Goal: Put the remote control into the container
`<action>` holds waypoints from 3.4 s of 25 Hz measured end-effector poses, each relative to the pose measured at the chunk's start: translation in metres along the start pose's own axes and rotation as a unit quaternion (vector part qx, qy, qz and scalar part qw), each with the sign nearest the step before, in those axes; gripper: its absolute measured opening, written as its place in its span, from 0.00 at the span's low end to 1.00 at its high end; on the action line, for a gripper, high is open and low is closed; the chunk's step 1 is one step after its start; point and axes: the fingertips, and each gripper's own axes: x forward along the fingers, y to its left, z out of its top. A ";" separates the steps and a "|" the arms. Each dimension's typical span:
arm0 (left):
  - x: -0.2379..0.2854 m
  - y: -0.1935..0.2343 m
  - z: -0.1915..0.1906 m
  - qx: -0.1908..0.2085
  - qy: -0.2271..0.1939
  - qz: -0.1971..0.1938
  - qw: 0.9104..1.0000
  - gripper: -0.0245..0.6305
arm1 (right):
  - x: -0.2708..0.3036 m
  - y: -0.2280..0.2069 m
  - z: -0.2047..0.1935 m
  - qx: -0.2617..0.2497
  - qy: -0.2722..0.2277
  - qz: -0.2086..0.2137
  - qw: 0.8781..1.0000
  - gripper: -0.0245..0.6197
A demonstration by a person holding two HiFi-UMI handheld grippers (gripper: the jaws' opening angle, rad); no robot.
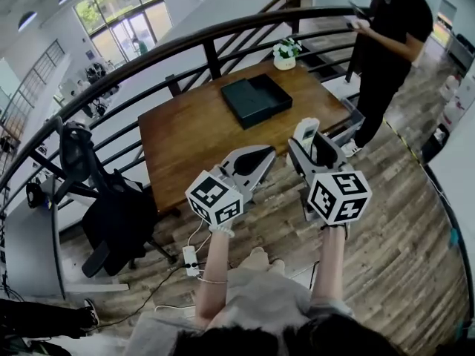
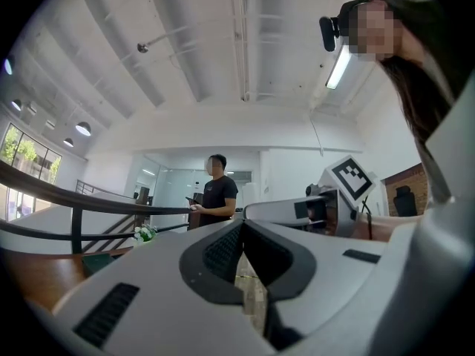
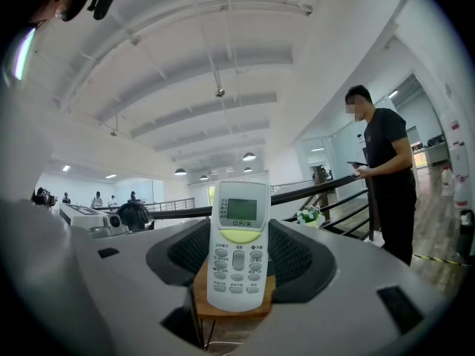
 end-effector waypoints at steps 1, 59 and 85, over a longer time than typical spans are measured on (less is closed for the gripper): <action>0.002 -0.002 -0.001 0.001 0.001 0.001 1.000 0.04 | -0.001 -0.001 -0.001 0.000 0.001 0.002 1.000 0.41; 0.134 0.211 -0.044 -0.031 0.020 0.037 0.999 0.04 | 0.216 -0.134 -0.012 0.002 0.070 0.043 0.997 0.41; 0.151 0.279 -0.062 -0.059 0.028 0.111 0.992 0.04 | 0.293 -0.163 -0.014 -0.003 0.110 0.103 0.989 0.41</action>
